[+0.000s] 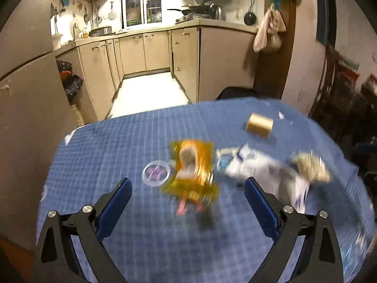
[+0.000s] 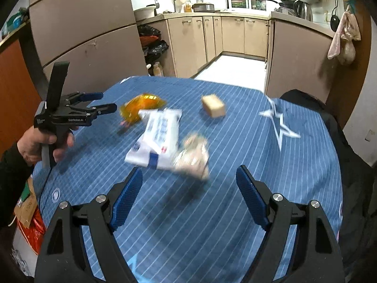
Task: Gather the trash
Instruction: 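Grasp the beige sponge with the right gripper while the left gripper grasps the orange snack bag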
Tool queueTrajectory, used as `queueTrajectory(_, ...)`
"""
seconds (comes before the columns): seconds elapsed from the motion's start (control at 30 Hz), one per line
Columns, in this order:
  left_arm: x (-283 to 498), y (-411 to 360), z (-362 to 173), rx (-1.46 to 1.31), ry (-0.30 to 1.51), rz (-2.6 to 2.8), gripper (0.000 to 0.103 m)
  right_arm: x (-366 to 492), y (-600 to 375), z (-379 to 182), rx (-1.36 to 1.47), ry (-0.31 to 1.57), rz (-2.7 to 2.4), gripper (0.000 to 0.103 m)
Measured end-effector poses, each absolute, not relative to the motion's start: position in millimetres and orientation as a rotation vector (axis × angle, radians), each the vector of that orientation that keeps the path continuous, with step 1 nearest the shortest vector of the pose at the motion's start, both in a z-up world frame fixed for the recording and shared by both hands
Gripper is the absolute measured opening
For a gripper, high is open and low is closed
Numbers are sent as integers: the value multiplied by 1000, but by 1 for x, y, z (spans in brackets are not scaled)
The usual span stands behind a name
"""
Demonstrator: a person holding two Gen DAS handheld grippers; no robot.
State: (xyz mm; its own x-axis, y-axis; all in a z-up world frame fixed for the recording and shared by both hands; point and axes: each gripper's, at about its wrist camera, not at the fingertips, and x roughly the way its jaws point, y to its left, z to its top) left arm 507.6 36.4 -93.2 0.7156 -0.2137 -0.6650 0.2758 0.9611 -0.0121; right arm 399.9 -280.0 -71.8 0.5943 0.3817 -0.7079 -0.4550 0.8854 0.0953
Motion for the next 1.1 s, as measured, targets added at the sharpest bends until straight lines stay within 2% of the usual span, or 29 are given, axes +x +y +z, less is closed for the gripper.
queueTrajectory(0.27,580,12,-127,122,825,-206,95,472,-270,-74,-141,824,482,78)
queueTrajectory(0.3,584,12,-132,122,840,-204,93,480,-268,-75,-145,830,481,78)
queueTrajectory(0.43,594,19,-146,59,873,-209,62,519,-254,-83,-150,861,499,78)
queueTrajectory(0.5,595,22,-148,47,873,-197,54,534,-244,-89,-169,878,507,78)
queueTrajectory(0.8,595,27,-152,35,864,-201,50,590,-206,-122,-272,963,494,77)
queueTrajectory(0.87,592,28,-151,27,863,-201,49,594,-204,-129,-276,987,498,64)
queueTrajectory(0.93,591,28,-151,27,860,-195,47,594,-202,-134,-297,994,488,56)
queueTrajectory(1.03,588,28,-150,26,855,-186,46,595,-207,-133,-306,979,440,33)
queueTrajectory(1.1,585,29,-150,17,854,-181,45,594,-213,-132,-277,973,441,32)
